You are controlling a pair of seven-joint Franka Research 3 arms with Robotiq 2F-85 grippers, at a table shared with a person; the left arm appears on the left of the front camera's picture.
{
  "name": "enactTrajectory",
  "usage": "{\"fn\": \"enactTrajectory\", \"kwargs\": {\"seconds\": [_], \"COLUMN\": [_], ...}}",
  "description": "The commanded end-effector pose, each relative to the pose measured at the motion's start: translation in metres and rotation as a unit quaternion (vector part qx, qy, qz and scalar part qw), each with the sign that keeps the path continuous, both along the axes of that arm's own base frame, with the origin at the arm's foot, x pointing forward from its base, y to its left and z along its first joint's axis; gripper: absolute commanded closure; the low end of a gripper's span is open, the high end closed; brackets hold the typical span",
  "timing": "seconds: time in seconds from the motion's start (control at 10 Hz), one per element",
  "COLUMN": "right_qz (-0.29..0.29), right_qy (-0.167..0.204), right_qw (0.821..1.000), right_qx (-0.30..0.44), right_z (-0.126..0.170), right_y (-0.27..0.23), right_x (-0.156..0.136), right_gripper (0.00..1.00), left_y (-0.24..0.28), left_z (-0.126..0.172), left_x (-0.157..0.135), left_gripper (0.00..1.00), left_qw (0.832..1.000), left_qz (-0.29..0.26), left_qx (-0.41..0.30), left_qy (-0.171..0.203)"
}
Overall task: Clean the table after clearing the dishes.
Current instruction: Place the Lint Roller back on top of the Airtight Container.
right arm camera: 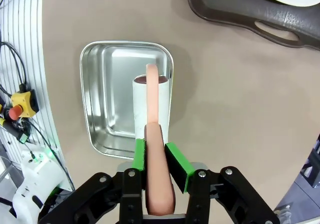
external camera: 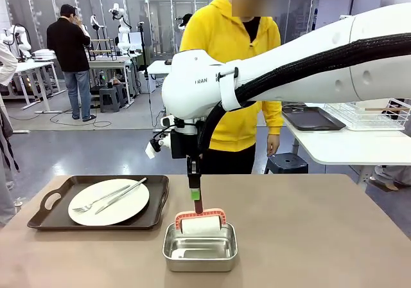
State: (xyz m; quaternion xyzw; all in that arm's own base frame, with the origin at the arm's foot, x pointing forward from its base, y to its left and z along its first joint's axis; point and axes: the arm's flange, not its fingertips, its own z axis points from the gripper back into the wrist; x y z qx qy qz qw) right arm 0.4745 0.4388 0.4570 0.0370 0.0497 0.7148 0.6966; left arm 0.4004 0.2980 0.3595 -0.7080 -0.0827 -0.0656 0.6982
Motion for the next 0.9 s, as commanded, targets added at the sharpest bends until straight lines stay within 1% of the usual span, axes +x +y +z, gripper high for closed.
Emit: {"fn": "enactTrajectory", "kwargs": {"seconds": [0.0,0.1,0.2,0.3,0.5,0.8], "right_qz": [-0.032,-0.048,-0.051,-0.056,-0.05,-0.045], "right_qy": [0.022,0.028,0.014,0.009,0.014,0.017], "right_qw": [0.999,0.998,0.998,0.998,0.998,0.997], "right_qx": [0.011,0.015,0.019,0.023,0.038,0.055], "right_z": [-0.008,-0.013,-0.018,-0.022,-0.037,-0.049], "right_y": [-0.005,-0.006,-0.006,-0.007,-0.014,-0.019], "right_x": [-0.009,-0.009,-0.008,-0.007,-0.002,0.006], "right_gripper": [0.77,0.77,0.77,0.77,0.77,0.77], "left_y": [0.002,0.002,0.002,0.002,0.002,0.002], "left_z": [0.001,0.001,0.001,0.001,0.001,0.001], "left_x": [-0.003,-0.003,-0.003,-0.003,-0.003,-0.003], "left_gripper": [0.0,0.0,0.0,0.0,0.0,0.0], "left_qw": [1.0,1.0,1.0,1.0,1.0,1.0], "left_qz": [0.003,0.003,0.003,0.003,0.003,0.003], "left_qx": [0.001,0.001,0.001,0.001,0.001,0.001], "left_qy": [0.0,0.0,0.0,0.0,0.0,0.0]}}
